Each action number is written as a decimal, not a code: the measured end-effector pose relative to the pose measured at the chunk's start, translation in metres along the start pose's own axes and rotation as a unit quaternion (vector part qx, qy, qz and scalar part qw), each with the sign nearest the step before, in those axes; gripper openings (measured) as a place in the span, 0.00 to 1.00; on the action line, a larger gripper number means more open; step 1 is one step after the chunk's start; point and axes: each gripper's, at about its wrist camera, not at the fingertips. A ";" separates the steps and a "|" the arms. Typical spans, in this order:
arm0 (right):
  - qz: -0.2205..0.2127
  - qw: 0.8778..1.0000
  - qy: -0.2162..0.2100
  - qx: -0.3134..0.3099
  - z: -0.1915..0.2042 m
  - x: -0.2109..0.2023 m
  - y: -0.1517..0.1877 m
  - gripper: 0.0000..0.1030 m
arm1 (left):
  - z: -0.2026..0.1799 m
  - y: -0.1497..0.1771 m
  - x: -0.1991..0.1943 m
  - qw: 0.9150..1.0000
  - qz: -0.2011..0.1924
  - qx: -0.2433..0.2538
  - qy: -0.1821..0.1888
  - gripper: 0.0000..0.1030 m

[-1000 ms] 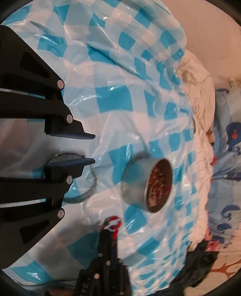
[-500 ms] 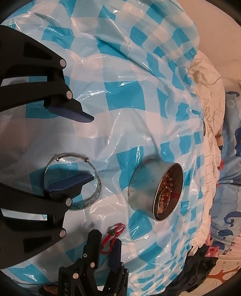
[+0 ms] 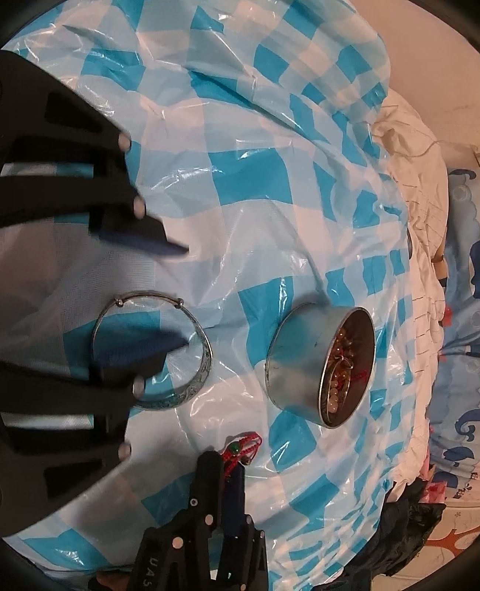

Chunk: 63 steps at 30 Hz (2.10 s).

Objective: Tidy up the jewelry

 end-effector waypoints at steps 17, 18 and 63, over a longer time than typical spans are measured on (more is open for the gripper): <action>-0.001 0.998 0.044 -0.043 0.014 -0.002 0.001 0.20 | -0.002 0.000 0.000 1.000 -0.003 0.003 -0.001 0.29; -0.001 0.998 0.045 -0.045 0.014 -0.002 0.001 0.20 | -0.002 0.000 0.000 1.000 -0.003 0.003 -0.001 0.29; -0.001 0.997 0.060 -0.047 0.014 -0.001 0.002 0.47 | 0.000 -0.002 0.000 1.000 -0.005 0.006 -0.004 0.45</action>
Point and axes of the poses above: each gripper's, at about its wrist camera, not at the fingertips, and x roughly the way its jaws point, z to its left, y to its underside, and after that the axes turned 4 degrees about -y, right-handed
